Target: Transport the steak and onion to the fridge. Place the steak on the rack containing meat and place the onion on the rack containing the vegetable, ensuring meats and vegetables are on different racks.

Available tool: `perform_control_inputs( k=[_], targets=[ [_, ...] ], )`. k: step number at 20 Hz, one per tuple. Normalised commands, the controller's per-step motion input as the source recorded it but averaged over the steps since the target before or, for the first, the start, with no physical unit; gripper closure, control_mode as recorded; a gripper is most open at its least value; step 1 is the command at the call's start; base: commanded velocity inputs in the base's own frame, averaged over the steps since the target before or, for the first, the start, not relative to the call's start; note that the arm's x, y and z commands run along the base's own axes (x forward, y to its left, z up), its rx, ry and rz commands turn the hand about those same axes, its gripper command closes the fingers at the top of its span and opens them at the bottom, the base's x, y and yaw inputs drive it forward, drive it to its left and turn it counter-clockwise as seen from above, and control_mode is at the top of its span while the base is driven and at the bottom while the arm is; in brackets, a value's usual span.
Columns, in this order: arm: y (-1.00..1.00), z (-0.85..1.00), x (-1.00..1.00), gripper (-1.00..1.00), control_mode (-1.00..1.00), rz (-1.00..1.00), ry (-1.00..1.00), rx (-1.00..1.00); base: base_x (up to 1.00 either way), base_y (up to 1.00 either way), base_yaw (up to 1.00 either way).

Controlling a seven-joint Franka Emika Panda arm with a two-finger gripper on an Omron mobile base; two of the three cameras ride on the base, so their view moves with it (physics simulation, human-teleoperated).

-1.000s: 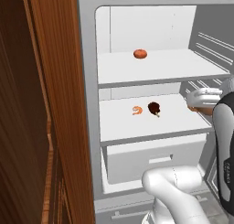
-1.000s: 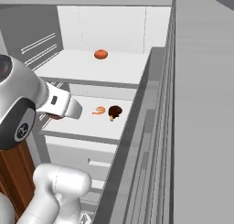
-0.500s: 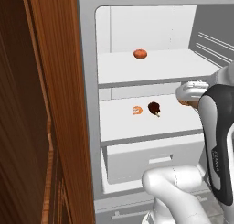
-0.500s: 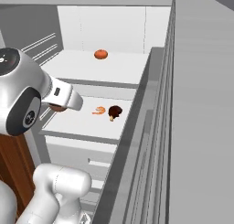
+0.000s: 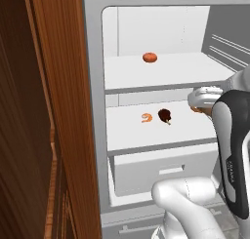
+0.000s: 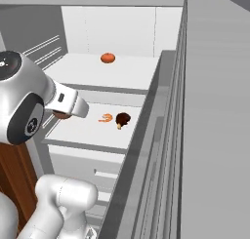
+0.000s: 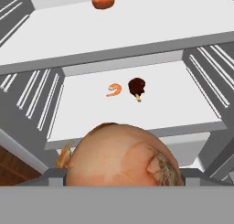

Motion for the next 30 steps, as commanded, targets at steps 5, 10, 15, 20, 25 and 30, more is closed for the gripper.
perform_control_inputs(
  k=[5,10,15,20,25,30],
  targets=[
    [0.0,0.0,0.0,1.0,1.0,0.0,0.0,0.0,-0.18,0.02,0.0],
    [0.0,0.0,0.0,1.0,1.0,0.0,0.0,0.0,-0.95,0.08,0.0],
    [0.0,0.0,0.0,1.0,1.0,0.0,0.0,0.0,0.17,0.05,0.0],
    [0.0,0.0,0.0,1.0,1.0,0.0,0.0,0.0,0.98,0.0,0.0],
    [0.0,0.0,0.0,1.0,1.0,0.0,0.0,0.0,0.53,0.0,0.0],
    [0.0,0.0,0.0,1.0,1.0,0.0,0.0,0.0,0.77,0.0,-0.02]
  ],
)
